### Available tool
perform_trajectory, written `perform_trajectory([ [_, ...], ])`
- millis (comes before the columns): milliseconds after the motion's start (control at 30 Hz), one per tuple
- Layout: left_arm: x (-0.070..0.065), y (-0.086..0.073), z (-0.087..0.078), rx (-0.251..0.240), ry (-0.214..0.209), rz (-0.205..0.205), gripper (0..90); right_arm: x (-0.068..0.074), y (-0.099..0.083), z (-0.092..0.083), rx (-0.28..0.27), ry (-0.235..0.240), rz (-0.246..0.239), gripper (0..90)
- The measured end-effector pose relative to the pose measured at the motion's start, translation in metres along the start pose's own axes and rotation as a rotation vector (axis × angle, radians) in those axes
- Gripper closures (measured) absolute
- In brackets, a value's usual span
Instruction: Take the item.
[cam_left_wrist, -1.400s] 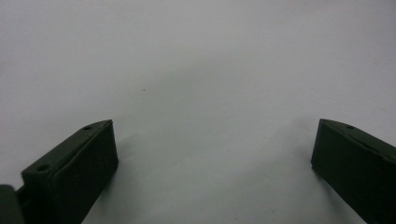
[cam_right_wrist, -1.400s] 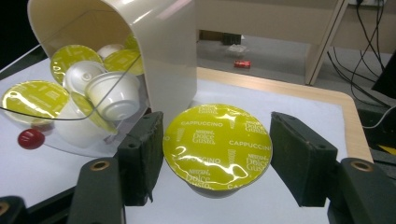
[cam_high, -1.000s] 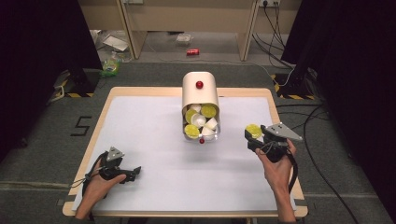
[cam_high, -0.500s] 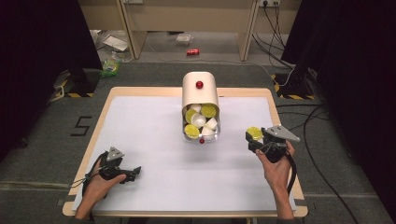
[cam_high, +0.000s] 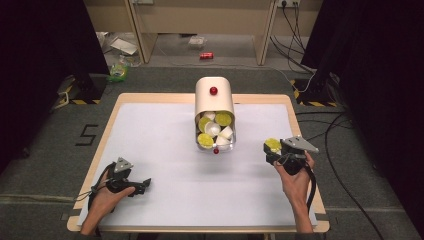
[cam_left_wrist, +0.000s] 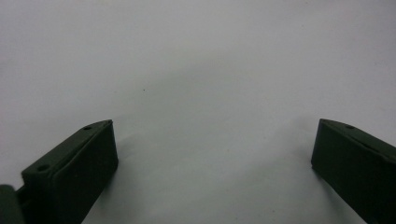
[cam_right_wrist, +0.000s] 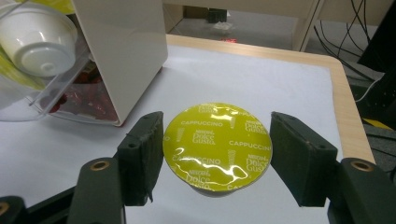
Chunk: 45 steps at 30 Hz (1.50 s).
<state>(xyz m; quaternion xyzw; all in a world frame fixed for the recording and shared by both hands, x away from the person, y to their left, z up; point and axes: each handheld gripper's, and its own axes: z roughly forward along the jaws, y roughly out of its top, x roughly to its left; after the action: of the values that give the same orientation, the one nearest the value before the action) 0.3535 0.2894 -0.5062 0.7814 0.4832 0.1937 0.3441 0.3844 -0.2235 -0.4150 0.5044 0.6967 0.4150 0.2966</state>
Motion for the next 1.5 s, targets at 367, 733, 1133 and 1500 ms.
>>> perform_trajectory([
  [367, 0.000, 0.000, 0.000, 0.001, 0.000, 0.001, 0.0, -0.005, -0.008, 0.007, 0.020, -0.013, 0.004, 37.4],
  [733, 0.000, 0.000, 0.000, 0.001, 0.000, 0.000, 0.0, -0.007, -0.013, 0.011, 0.037, -0.019, 0.007, 37.4],
  [1133, 0.000, 0.000, 0.000, 0.000, 0.000, 0.000, 0.0, -0.010, -0.018, 0.016, 0.058, -0.027, 0.012, 37.4],
  [1500, 0.000, 0.000, 0.000, 0.000, 0.000, 0.000, 0.0, -0.011, -0.024, 0.021, 0.080, -0.033, 0.009, 37.4],
])
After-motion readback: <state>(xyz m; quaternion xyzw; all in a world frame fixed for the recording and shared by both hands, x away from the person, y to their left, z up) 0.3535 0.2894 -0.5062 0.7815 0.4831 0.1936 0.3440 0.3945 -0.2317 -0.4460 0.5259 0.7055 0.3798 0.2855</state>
